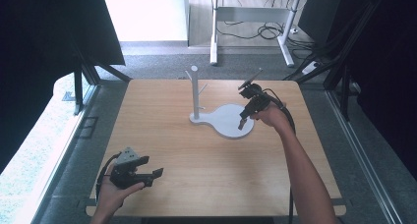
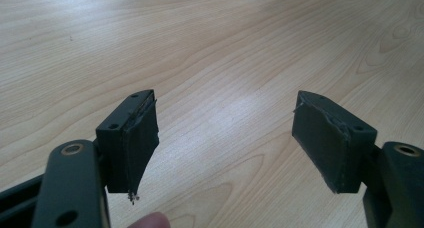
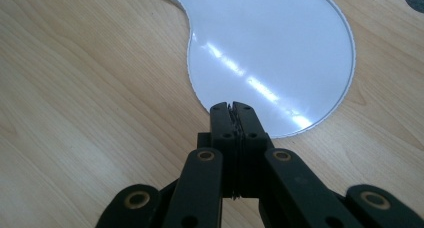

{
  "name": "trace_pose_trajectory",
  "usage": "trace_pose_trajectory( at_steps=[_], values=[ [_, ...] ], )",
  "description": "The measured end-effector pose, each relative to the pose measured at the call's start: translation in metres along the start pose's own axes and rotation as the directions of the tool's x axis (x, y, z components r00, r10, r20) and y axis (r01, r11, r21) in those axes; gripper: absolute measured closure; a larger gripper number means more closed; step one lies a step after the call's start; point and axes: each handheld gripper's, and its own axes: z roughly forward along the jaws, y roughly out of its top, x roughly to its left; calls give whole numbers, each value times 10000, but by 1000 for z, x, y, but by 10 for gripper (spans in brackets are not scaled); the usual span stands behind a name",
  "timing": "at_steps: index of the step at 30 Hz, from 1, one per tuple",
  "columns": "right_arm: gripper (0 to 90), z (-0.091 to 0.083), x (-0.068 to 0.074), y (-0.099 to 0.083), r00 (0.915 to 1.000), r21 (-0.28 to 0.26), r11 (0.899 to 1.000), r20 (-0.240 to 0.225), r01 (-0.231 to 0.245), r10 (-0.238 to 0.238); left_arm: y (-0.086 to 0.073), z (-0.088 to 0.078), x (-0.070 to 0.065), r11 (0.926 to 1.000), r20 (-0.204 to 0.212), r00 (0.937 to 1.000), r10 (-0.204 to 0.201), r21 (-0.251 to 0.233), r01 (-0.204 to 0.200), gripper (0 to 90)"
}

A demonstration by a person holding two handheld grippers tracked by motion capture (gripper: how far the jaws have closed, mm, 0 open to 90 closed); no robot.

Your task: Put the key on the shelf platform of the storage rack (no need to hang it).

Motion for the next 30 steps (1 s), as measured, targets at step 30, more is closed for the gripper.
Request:
trace_pose_trajectory(
  at_steps=[30],
  values=[
    [900,48,-11,36,9973,293,9976,409,-620,608,-1,0,2,9999,-5,10000,-77,-87,77,267]
  ],
)
